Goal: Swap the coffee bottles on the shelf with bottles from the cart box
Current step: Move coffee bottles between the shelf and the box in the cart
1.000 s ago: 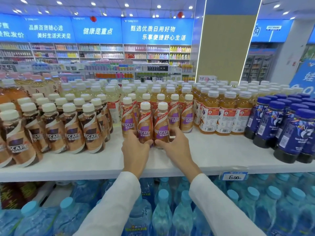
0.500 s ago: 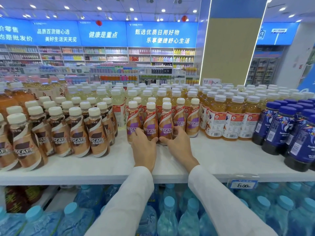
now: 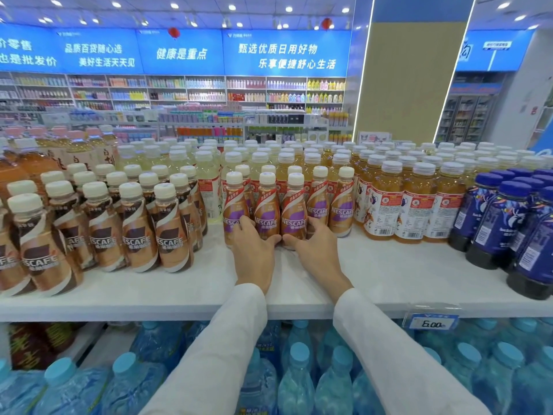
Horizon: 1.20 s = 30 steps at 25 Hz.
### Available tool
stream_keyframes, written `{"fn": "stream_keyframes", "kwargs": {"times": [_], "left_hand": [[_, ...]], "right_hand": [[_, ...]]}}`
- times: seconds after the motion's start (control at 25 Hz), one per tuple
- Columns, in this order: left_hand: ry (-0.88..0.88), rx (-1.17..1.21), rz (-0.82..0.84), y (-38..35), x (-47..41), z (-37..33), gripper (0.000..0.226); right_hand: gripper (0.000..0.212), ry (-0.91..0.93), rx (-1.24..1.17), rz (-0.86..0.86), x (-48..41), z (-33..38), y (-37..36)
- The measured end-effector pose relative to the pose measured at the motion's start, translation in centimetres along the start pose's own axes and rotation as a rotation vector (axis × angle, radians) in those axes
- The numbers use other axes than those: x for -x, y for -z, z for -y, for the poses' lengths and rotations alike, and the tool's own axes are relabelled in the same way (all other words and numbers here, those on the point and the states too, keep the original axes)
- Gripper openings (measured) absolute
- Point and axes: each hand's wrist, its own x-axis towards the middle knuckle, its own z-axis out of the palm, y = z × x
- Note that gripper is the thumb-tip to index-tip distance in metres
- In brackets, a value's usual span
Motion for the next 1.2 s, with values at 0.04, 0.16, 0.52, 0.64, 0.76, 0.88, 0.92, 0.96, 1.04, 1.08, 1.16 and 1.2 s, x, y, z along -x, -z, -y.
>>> {"fn": "stream_keyframes", "kwargs": {"times": [0.04, 0.16, 0.52, 0.64, 0.76, 0.88, 0.92, 0.96, 1.04, 1.08, 1.16, 1.2], "left_hand": [[-0.004, 0.009, 0.002, 0.0, 0.0, 0.0, 0.055], [0.012, 0.072, 0.020, 0.6, 0.4, 0.3, 0.054], [0.012, 0.138, 0.012, 4.5, -1.7, 3.6, 0.056], [0.000, 0.158, 0.068, 4.3, -2.3, 4.1, 0.046], [0.002, 0.181, 0.077, 4.2, -2.3, 3.9, 0.047], [0.007, 0.184, 0.077, 4.0, -2.2, 3.8, 0.048], [0.009, 0.182, 0.076, 4.0, -2.1, 3.8, 0.049], [0.012, 0.179, 0.076, 3.9, -2.1, 3.8, 0.049], [0.014, 0.167, 0.082, 3.9, -2.0, 3.7, 0.049], [0.017, 0.159, 0.088, 4.0, -1.9, 3.7, 0.050], [0.018, 0.148, 0.100, 4.4, -1.7, 3.4, 0.052], [0.013, 0.147, 0.108, 4.7, -1.3, 3.3, 0.053]], "right_hand": [[0.065, 0.005, 0.003, 0.000, 0.0, -0.1, -0.1], [0.068, 0.010, 0.023, 0.004, 0.0, -0.2, -0.2], [0.063, 0.004, 0.026, 0.024, 0.0, -0.4, -0.1], [0.064, 0.006, 0.029, 0.027, 0.0, -0.3, -0.2], [0.061, 0.012, 0.036, 0.026, 0.2, 0.0, 0.0], [0.059, 0.013, 0.035, 0.021, 0.3, 0.1, 0.1], [0.058, 0.014, 0.035, 0.020, 0.3, 0.1, 0.1], [0.059, 0.009, 0.041, 0.021, 0.4, 0.1, 0.1], [0.061, 0.001, 0.052, 0.026, 0.4, 0.3, 0.1], [0.062, -0.006, 0.059, 0.031, 0.5, 0.4, 0.1], [0.066, -0.027, 0.056, 0.048, 0.6, 0.9, 0.2], [0.066, -0.037, 0.046, 0.067, 0.9, 1.2, 0.5]]}}
